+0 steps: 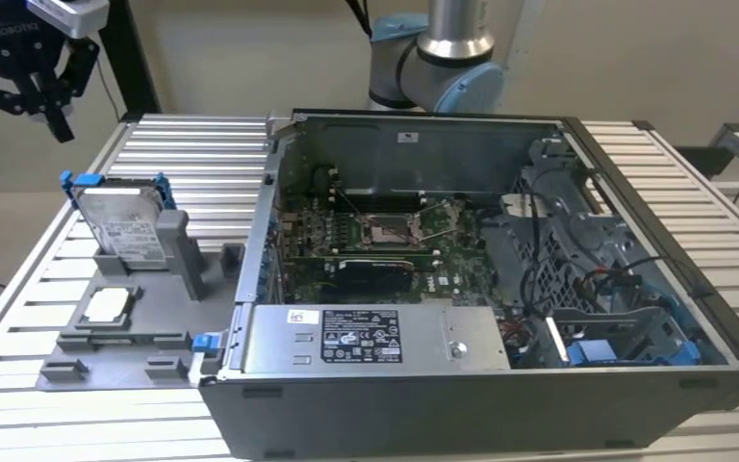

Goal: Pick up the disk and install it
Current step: 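Pick up the disk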

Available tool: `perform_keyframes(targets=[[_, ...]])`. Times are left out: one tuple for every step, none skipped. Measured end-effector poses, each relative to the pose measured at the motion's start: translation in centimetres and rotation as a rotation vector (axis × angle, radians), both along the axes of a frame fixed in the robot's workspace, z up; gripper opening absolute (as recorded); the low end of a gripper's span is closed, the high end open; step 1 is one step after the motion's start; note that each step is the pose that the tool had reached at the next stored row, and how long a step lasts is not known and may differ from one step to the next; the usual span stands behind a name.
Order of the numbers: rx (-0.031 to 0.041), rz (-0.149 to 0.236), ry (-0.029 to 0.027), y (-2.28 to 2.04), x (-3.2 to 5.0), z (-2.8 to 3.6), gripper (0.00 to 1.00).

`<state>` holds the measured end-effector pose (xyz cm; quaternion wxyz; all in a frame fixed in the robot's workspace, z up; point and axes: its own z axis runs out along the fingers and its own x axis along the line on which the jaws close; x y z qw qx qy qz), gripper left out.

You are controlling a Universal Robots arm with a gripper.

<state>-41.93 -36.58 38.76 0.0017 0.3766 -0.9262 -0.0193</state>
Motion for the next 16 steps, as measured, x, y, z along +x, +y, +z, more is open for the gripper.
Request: perform_keyframes(targets=[[-0.0002, 0.017, -0.0042, 0.00, 0.00, 0.00, 0.00], [-0.0004, 0.032, -0.0082, 0.00, 0.00, 0.00, 0.00], [-0.0006, 0.049, -0.0125, 0.00, 0.00, 0.00, 0.00], [-0.0008, 0.064, -0.0159, 0.00, 0.00, 0.00, 0.00], [-0.0012, 0.079, -0.0188, 0.00, 0.00, 0.00, 0.00], [-0.0015, 0.094, -0.0212, 0.00, 0.00, 0.00, 0.00], [-0.0019, 0.109, -0.0236, 0.00, 0.00, 0.00, 0.00], [-0.0023, 0.124, -0.0259, 0.00, 0.00, 0.00, 0.00], [-0.0027, 0.138, -0.0281, 0.00, 0.00, 0.00, 0.00], [-0.0029, 0.153, -0.0301, 0.00, 0.00, 0.00, 0.00], [-0.0032, 0.167, -0.0318, 0.00, 0.00, -0.01, 0.00], [-0.0037, 0.181, -0.0329, 0.00, 0.00, -0.01, 0.00], [-0.0045, 0.193, -0.0338, 0.00, 0.00, -0.01, 0.00], [-0.0055, 0.205, -0.0348, 0.00, 0.00, 0.00, 0.00], [-0.0064, 0.218, -0.0359, 0.00, 0.00, 0.00, 0.00], [-0.0071, 0.230, -0.0369, 0.00, 0.00, -0.01, 0.00]])
